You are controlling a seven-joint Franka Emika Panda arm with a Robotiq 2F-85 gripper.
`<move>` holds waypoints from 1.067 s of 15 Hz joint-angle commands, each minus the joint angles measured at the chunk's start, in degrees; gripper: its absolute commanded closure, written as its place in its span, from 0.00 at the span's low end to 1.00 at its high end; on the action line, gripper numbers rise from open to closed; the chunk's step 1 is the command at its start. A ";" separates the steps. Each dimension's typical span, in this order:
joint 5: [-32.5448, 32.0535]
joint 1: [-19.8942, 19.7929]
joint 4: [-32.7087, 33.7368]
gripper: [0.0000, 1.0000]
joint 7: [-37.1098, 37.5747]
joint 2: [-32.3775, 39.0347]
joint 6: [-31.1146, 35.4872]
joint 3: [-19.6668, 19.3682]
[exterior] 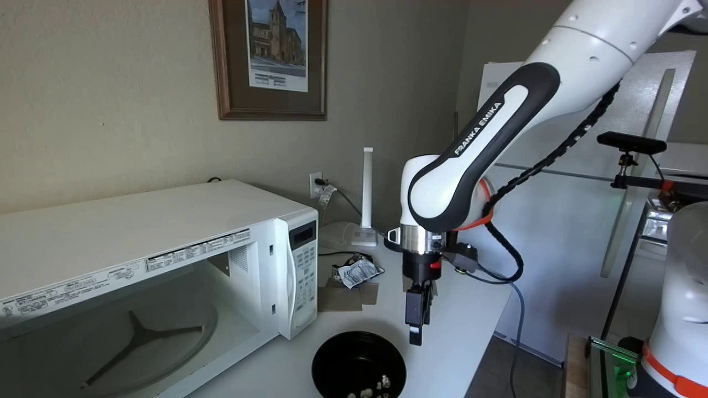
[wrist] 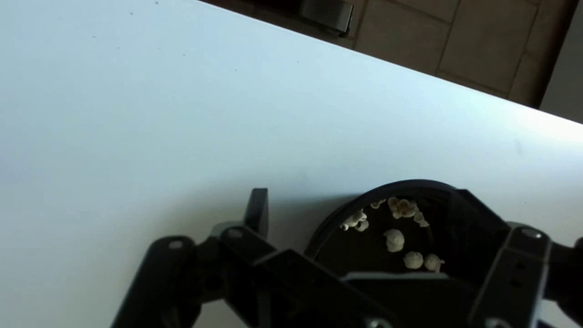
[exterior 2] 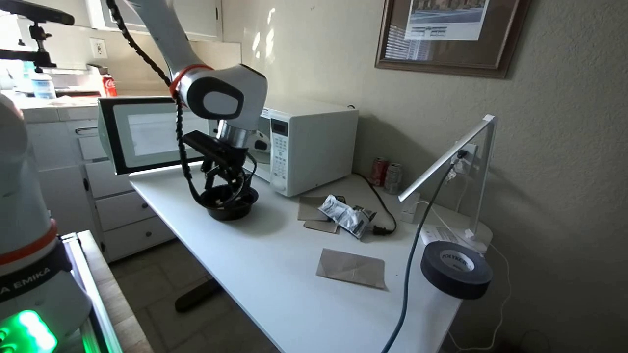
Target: Pick up the black bowl and put it in the microwave, close the microwave door fully
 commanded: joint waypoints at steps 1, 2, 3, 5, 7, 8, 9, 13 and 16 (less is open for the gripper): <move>5.18 -0.85 3.82 0.00 -0.27 8.76 3.78 2.29; 5.78 -1.34 4.54 0.00 0.04 10.17 4.29 2.91; 6.91 -1.94 5.37 0.00 -0.02 11.54 4.67 3.62; 9.29 -3.28 7.04 0.00 -0.80 14.15 5.97 5.03; 11.42 -4.75 8.59 0.00 -1.30 16.19 7.55 6.48; 12.29 -5.60 9.27 0.00 -1.51 16.87 8.10 7.14; 12.92 -6.41 9.89 0.09 -1.70 17.57 8.58 7.78; 13.52 -8.84 11.59 0.51 -1.60 19.42 9.66 9.51; 13.52 -10.05 12.34 0.73 -1.57 20.21 9.80 10.21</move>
